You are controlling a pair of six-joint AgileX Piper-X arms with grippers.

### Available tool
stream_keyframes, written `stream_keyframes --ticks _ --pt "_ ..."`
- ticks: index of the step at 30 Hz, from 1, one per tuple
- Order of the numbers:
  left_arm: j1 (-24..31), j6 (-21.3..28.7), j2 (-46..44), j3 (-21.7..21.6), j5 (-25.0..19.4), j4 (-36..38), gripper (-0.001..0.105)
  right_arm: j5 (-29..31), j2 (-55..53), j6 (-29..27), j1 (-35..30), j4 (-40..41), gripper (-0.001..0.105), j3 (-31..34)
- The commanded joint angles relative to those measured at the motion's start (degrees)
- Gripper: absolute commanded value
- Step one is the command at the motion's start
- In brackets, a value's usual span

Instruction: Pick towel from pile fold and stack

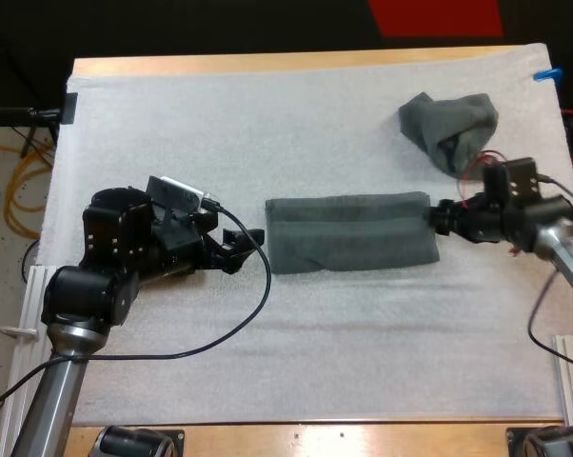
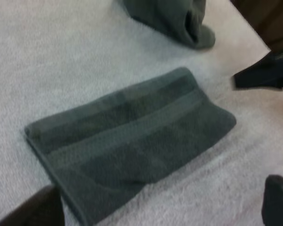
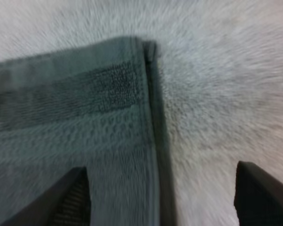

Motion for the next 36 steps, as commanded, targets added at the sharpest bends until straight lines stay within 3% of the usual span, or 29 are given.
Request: stream_keyframes --ticks 1,4,11,21,23,24,26,28,29,32,35,36 --pt "-0.19 -0.67 0.15 -0.28 1.78 -0.25 0.081 -2.91 2.71 -0.6 -0.17 -0.01 0.063 -1.79" --pt "-0.19 -1.05 0.15 -0.28 3.34 -0.25 0.081 -7.08 7.66 -0.6 -0.17 -0.01 0.063 -4.31" --pt "-0.19 -2.2 0.15 -0.28 3.94 -0.25 0.081 -8.67 13.21 -0.6 -0.17 0.1 0.063 -7.63" --pt "-0.19 -2.2 0.15 -0.28 3.94 -0.25 0.081 -20.35 16.77 -0.6 -0.17 2.12 0.063 -7.93" --pt "-0.19 -2.2 0.15 -0.28 3.94 -0.25 0.081 -20.17 16.76 -0.6 -0.17 2.11 0.06 -7.93" --pt "-0.19 -2.2 0.15 -0.28 3.94 -0.25 0.081 -19.71 16.76 -0.49 -0.17 2.11 0.052 -7.93" --pt "-0.19 -2.2 0.15 -0.28 3.94 -0.25 0.081 -15.75 16.73 0.39 -0.17 2.29 0.035 -7.94" --pt "-0.19 -2.2 0.15 -0.28 3.94 -0.25 0.081 -10.58 16.35 0.62 -0.17 3.14 0.005 -7.99" --pt "-0.19 -2.2 0.15 -0.28 3.94 -0.25 0.081 -9.32 16.09 0.53 -0.17 3.38 0.0 -7.99" --pt "-0.19 -2.2 0.15 -0.28 3.94 -0.25 0.081 -4.09 13.97 -2.72 -0.17 4.68 0.001 -7.99" --pt "-0.19 -2.2 0.15 -0.28 3.94 -0.25 0.081 8.63 10.13 -7.01 -0.17 7.33 0.001 -8.26" --pt "-0.19 -2.2 0.15 -0.28 3.94 -0.25 0.081 15.94 8.55 -9.0 -0.17 8.88 0.001 -8.5"
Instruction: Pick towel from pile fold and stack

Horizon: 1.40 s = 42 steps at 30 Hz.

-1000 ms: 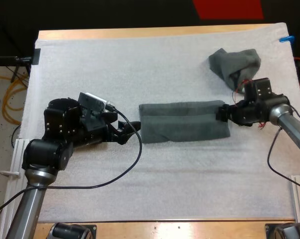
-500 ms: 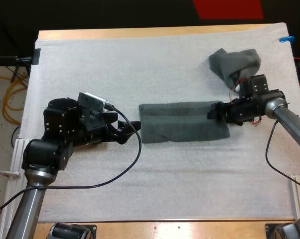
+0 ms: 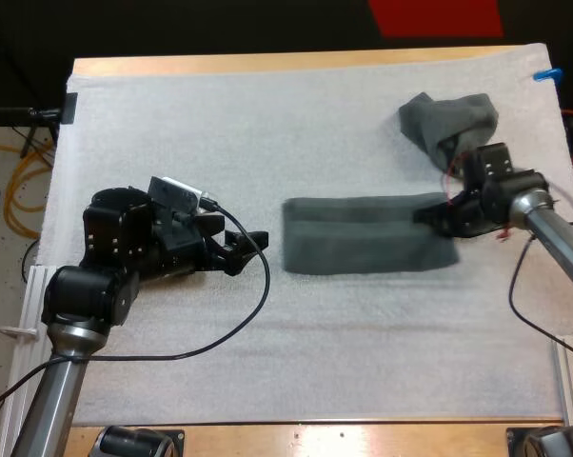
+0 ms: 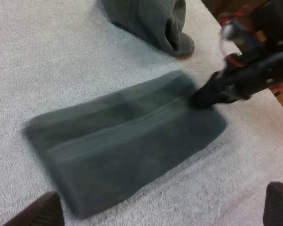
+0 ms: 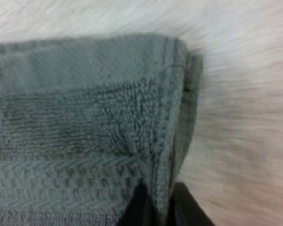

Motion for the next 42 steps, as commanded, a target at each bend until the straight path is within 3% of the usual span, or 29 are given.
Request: stream_keyframes --ticks 1,4,8,11,16,18,25,33,35,38,40,42 --pt "-0.19 -0.55 0.15 -0.28 0.85 -0.25 0.081 17.12 -3.26 -4.09 -0.2 2.77 0.001 -0.6" --pt "-0.19 -0.55 0.15 -0.28 0.85 -0.25 0.081 29.14 -6.7 -10.61 -0.2 4.35 0.001 -0.83" --pt "-0.19 -0.55 0.15 -0.28 0.85 -0.25 0.081 30.16 -9.9 -11.88 -0.15 4.35 0.001 -0.83" --pt "-0.19 -0.55 0.15 -0.28 0.85 -0.25 0.081 23.18 -10.67 -8.53 1.16 4.85 0.001 -0.83" --pt "-0.19 -0.55 0.15 -0.28 0.85 -0.25 0.081 2.37 -9.57 6.3 4.79 2.6 0.001 -0.83" --pt "-0.19 -0.55 0.15 -0.28 0.85 -0.25 0.081 -1.96 -8.72 9.52 6.24 0.68 0.001 -0.83" --pt "-0.19 -0.55 0.15 -0.28 0.85 -0.25 0.081 -12.2 -3.6 20.2 9.9 -6.77 0.001 -0.83" --pt "-0.19 -0.55 0.15 -0.28 0.85 -0.25 0.081 -16.59 -0.62 22.95 9.91 -8.78 0.001 -0.83" --pt "-0.19 -0.55 0.15 -0.28 0.85 -0.25 0.081 -17.49 -0.64 22.95 9.91 -9.01 0.006 -0.83" --pt "-0.19 -0.43 0.15 -0.28 0.85 -0.25 0.081 -21.38 -0.64 22.95 9.91 -11.0 0.023 -0.83" --pt "-0.19 -0.43 0.15 -0.28 0.85 -0.25 0.081 -24.53 -0.64 22.95 9.91 -12.95 0.044 -0.83" --pt "-0.19 -0.43 0.15 -0.28 0.85 -0.25 0.081 -27.9 -0.66 22.9 9.91 -14.48 0.058 -0.83"
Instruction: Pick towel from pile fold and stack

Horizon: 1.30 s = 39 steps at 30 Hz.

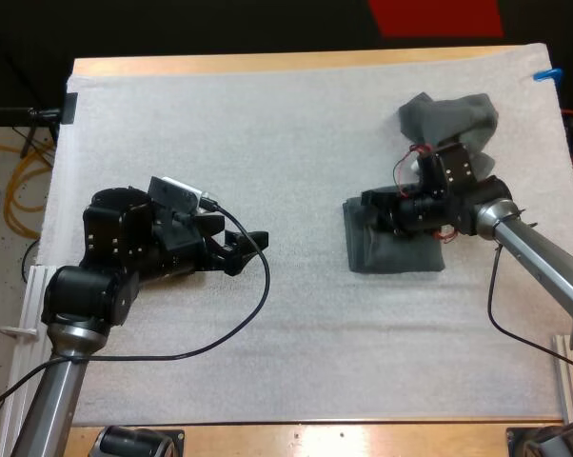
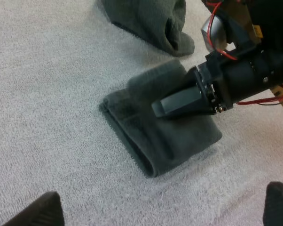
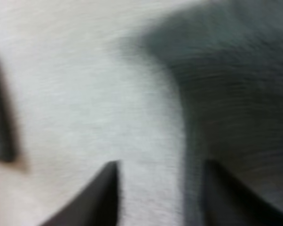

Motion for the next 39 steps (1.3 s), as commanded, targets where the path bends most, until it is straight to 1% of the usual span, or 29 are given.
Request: stream_keyframes --ticks 1,3,4,6,8,11,12,14,16,17,18,20,21,24,26,28,31,35,37,39 --pt "-0.19 -0.43 0.15 -0.28 0.85 -0.25 0.081 -4.51 -0.51 -0.29 -0.09 -1.93 0.065 -0.46" --pt "-0.19 -0.28 0.15 -0.28 0.85 -0.25 0.081 -7.6 -0.72 -0.7 -0.09 -3.06 0.068 -0.46" --pt "-0.19 -0.17 0.15 -0.28 0.85 -0.25 0.081 -8.58 -1.02 -1.18 -0.09 -3.06 0.067 -0.46" --pt "-0.19 -0.18 0.2 -0.11 0.85 -0.67 0.081 -8.89 -2.2 -3.12 -0.09 -2.11 0.067 -0.46" --pt "-0.24 -0.18 0.6 0.11 0.85 -1.13 0.081 -7.95 -4.1 -5.38 -0.09 -0.75 0.067 -0.46" --pt "-0.97 -0.44 2.73 0.2 0.78 -1.66 0.081 -1.19 -8.19 -10.33 -0.09 3.02 0.067 -0.46" --pt "-1.59 -0.69 3.92 0.2 0.78 -2.4 0.081 2.32 -10.17 -12.43 -0.09 4.69 0.067 -0.46" --pt "-3.02 -1.41 6.05 0.2 0.78 -4.13 0.081 6.78 -12.96 -15.26 -0.09 6.94 0.067 -0.46" --pt "-5.33 -4.28 8.94 0.2 0.78 -7.41 0.082 12.13 -17.05 -18.71 -0.09 9.94 0.067 -0.46" --pt "-6.3 -5.31 9.76 0.2 0.71 -8.36 0.082 13.34 -18.05 -19.45 -0.09 10.68 0.067 -0.46" --pt "-7.98 -7.19 11.65 0.2 0.19 -10.74 0.082 15.86 -20.24 -21.0 -0.09 12.31 0.067 -0.46" --pt "-10.21 -9.78 14.79 0.2 -1.53 -14.51 0.082 18.99 -23.39 -22.75 -0.09 14.87 0.067 -0.46" --pt "-11.7 -11.83 16.95 0.2 -3.09 -16.97 0.082 20.6 -25.39 -23.4 -0.09 16.5 0.067 -0.46" --pt "-14.53 -16.9 22.77 -0.06 -4.91 -22.81 0.082 23.46 -30.03 -23.52 -0.09 20.18 0.067 -0.46" --pt "-15.7 -19.79 26.3 -0.46 -4.92 -25.7 0.082 24.45 -32.57 -23.52 -0.09 21.99 0.067 -0.46" --pt "-17.0 -22.02 31.34 -1.9 -4.92 -28.04 0.082 25.07 -36.07 -23.32 -0.09 24.26 0.067 -0.46" --pt "-18.17 -22.68 37.18 -5.17 -5.02 -28.24 0.082 25.93 -40.18 -23.2 -0.09 26.57 0.067 -0.46" --pt "-19.07 -24.42 43.92 -10.03 -4.78 -26.65 0.082 27.08 -44.93 -22.74 -0.09 28.88 0.067 -0.46" --pt "-19.57 -26.13 47.42 -12.46 -4.07 -25.97 0.082 27.12 -47.64 -21.73 -0.09 29.53 0.067 -0.46" --pt "-19.83 -28.28 49.82 -13.96 -3.45 -25.82 0.082 27.38 -49.6 -21.09 -0.09 29.91 0.067 -0.46"
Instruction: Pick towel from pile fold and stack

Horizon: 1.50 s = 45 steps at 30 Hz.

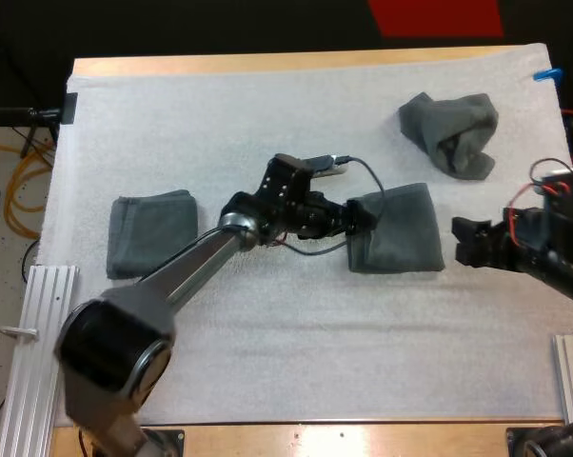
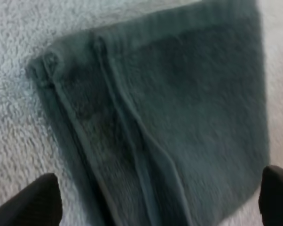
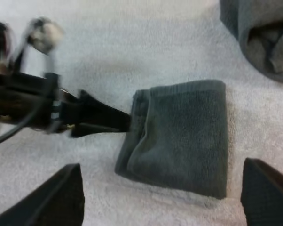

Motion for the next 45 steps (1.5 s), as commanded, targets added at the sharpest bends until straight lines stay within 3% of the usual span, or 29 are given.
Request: stream_keyframes --ticks 1,17,22,25,31,34,40,45 --pt "-0.42 -2.36 1.12 -1.35 0.93 0.38 0.082 0.49 -1.47 0.7 -0.09 0.72 0.067 -0.46" --pt "-3.4 -10.52 5.92 -4.65 -0.31 3.38 0.078 3.33 -4.43 1.82 -0.09 2.73 0.067 -0.46" --pt "-4.83 -10.69 7.2 -7.12 0.52 4.38 0.077 3.33 -4.43 1.82 -0.09 2.73 0.067 -0.46" --pt "-5.52 -10.8 7.42 -7.47 0.57 4.23 0.067 3.33 -4.43 1.82 -0.09 2.73 0.067 -0.46" --pt "-5.7 -10.12 7.5 -7.5 0.72 4.23 0.025 3.33 -4.43 1.82 -0.09 2.73 0.067 -0.46" --pt "-5.7 -7.22 7.5 -7.5 1.73 4.23 0.002 3.33 -4.43 1.82 -0.09 2.73 0.067 -0.46" --pt "-3.79 2.69 5.21 -7.5 0.94 9.69 0.0 3.33 -4.43 1.82 -0.09 2.61 0.067 -0.46" --pt "3.03 16.59 -1.43 -7.65 -2.64 20.41 0.0 3.33 -4.43 1.82 -0.09 2.21 0.067 -0.46"
